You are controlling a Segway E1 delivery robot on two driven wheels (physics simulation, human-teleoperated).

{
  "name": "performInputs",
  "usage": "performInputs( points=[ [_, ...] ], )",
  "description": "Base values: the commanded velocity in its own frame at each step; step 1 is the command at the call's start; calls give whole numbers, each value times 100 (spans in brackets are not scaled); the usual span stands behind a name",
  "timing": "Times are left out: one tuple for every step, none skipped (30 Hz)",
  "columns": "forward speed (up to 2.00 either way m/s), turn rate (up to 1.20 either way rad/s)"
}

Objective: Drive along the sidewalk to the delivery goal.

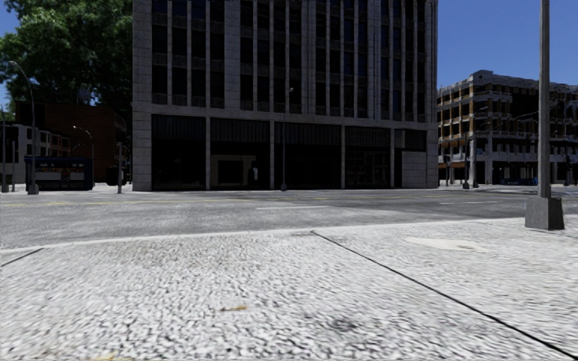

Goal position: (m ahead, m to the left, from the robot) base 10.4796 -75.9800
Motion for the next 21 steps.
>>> performInputs(
  points=[
    [132,-77],
    [132,-77],
    [132,-77],
    [133,-77],
    [135,-77],
    [138,-71],
    [138,-71],
    [146,-69],
    [150,-68],
    [151,-66],
    [152,-60],
    [152,-58],
    [152,-57],
    [152,-57],
    [153,-57],
    [153,-57],
    [154,-57],
    [156,-58],
    [158,-61],
    [158,-62],
    [158,-62]
  ],
)
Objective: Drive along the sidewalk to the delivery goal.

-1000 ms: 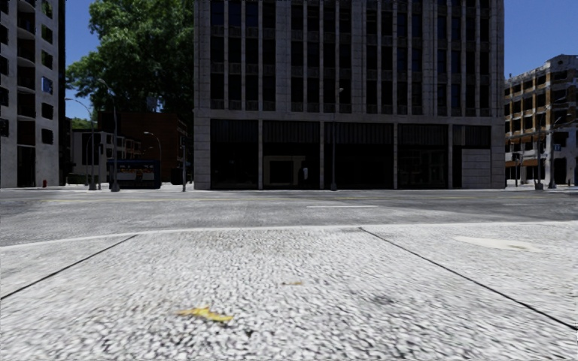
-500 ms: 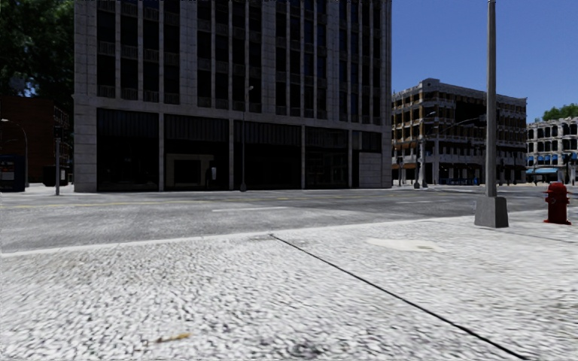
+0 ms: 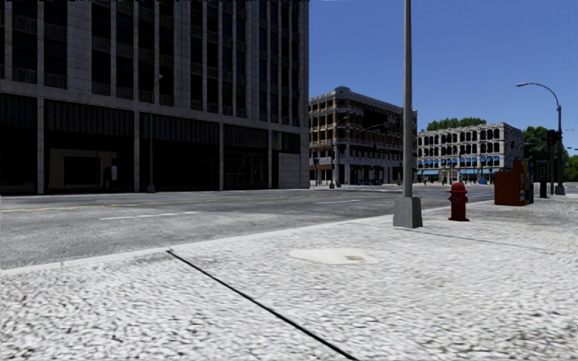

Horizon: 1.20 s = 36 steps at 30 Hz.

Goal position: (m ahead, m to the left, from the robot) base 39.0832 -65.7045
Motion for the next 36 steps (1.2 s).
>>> performInputs(
  points=[
    [159,-62],
    [160,-62],
    [161,-63],
    [162,-63],
    [162,-63],
    [163,-65],
    [163,-65],
    [163,-66],
    [163,-67],
    [163,-67],
    [163,-68],
    [163,-69],
    [163,-70],
    [163,-71],
    [163,-71],
    [163,-71],
    [163,-71],
    [163,-71],
    [163,-71],
    [163,-71],
    [163,-71],
    [163,-71],
    [163,-71],
    [163,-71],
    [163,-71],
    [163,-71],
    [163,-71],
    [163,-71],
    [163,-71],
    [163,-71],
    [163,-71],
    [163,-71],
    [163,-71],
    [163,-71],
    [163,-71],
    [164,-71]
  ],
)
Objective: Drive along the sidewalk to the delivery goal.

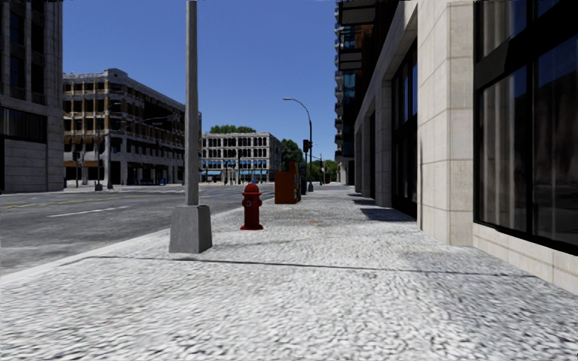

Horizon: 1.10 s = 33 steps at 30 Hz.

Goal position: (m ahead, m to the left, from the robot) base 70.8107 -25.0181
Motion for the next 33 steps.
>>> performInputs(
  points=[
    [164,-71],
    [164,-71],
    [164,-37],
    [164,-37],
    [166,0],
    [169,0],
    [172,0],
    [172,0],
    [173,0],
    [173,0],
    [173,0],
    [173,0],
    [173,0],
    [200,0],
    [200,0],
    [200,0],
    [200,0],
    [200,0],
    [200,0],
    [200,0],
    [200,0],
    [200,0],
    [200,0],
    [200,0],
    [200,0],
    [200,0],
    [200,0],
    [200,0],
    [200,0],
    [200,-8],
    [200,-13],
    [200,-20],
    [200,-28]
  ],
)
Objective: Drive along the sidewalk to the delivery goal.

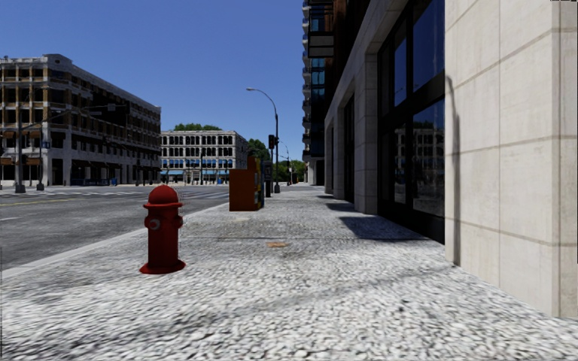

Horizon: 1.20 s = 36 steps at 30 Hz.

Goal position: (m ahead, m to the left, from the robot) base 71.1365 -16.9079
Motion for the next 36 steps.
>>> performInputs(
  points=[
    [200,-28],
    [200,-34],
    [200,-35],
    [200,-36],
    [200,-36],
    [200,-36],
    [200,-36],
    [200,-36],
    [200,-36],
    [200,-36],
    [200,-36],
    [200,-35],
    [200,0],
    [200,0],
    [200,0],
    [200,0],
    [200,0],
    [200,0],
    [200,0],
    [200,0],
    [200,0],
    [200,0],
    [200,0],
    [200,0],
    [200,0],
    [200,0],
    [200,0],
    [200,0],
    [200,0],
    [200,0],
    [200,0],
    [200,0],
    [200,0],
    [200,0],
    [200,0],
    [200,0]
  ],
)
